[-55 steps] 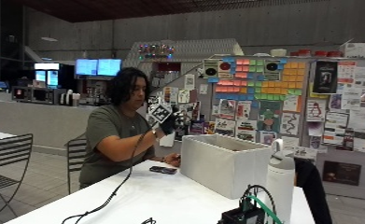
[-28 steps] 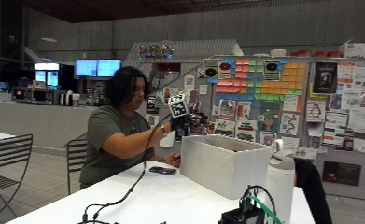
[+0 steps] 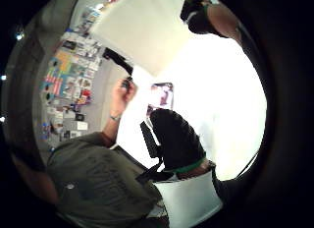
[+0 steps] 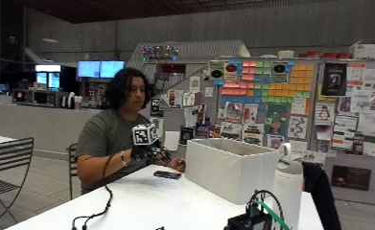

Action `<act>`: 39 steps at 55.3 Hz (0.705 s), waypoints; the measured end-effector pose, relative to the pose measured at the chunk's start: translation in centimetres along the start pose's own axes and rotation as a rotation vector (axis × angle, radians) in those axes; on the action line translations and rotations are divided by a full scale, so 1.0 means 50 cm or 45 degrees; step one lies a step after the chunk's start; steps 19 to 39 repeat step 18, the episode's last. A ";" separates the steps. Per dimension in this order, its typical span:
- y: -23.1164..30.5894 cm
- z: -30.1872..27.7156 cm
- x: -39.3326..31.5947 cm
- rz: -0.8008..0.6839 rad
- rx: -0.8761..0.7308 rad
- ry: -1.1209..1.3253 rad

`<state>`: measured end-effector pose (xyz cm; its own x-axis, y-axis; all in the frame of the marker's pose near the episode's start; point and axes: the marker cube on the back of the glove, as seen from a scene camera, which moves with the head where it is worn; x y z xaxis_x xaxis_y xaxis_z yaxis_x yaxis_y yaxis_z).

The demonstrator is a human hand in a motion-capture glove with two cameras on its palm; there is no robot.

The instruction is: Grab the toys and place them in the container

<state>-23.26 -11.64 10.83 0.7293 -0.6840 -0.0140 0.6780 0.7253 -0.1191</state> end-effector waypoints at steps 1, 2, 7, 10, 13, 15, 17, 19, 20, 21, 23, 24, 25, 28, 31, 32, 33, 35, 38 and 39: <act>0.007 0.005 0.006 0.002 -0.003 0.016; 0.013 0.010 0.012 0.009 -0.006 0.027; 0.039 0.031 0.033 0.046 -0.035 0.030; 0.050 0.041 0.040 0.061 -0.064 0.011; 0.056 0.047 0.046 0.059 -0.089 -0.004; 0.056 0.048 0.051 0.056 -0.094 -0.010; 0.055 0.047 0.053 0.057 -0.092 -0.012; 0.055 0.047 0.054 0.058 -0.091 -0.012; 0.055 0.047 0.054 0.058 -0.091 -0.012; 0.055 0.047 0.054 0.058 -0.091 -0.012; 0.055 0.047 0.054 0.058 -0.091 -0.012; 0.055 0.047 0.054 0.058 -0.091 -0.012; 0.055 0.047 0.054 0.058 -0.091 -0.012; 0.055 0.047 0.054 0.058 -0.091 -0.012; 0.055 0.047 0.054 0.058 -0.091 -0.012; 0.055 0.047 0.054 0.058 -0.091 -0.012; 0.055 0.047 0.054 0.058 -0.091 -0.012; 0.055 0.047 0.054 0.058 -0.091 -0.012; 0.055 0.047 0.054 0.058 -0.091 -0.012; 0.055 0.047 0.054 0.058 -0.091 -0.012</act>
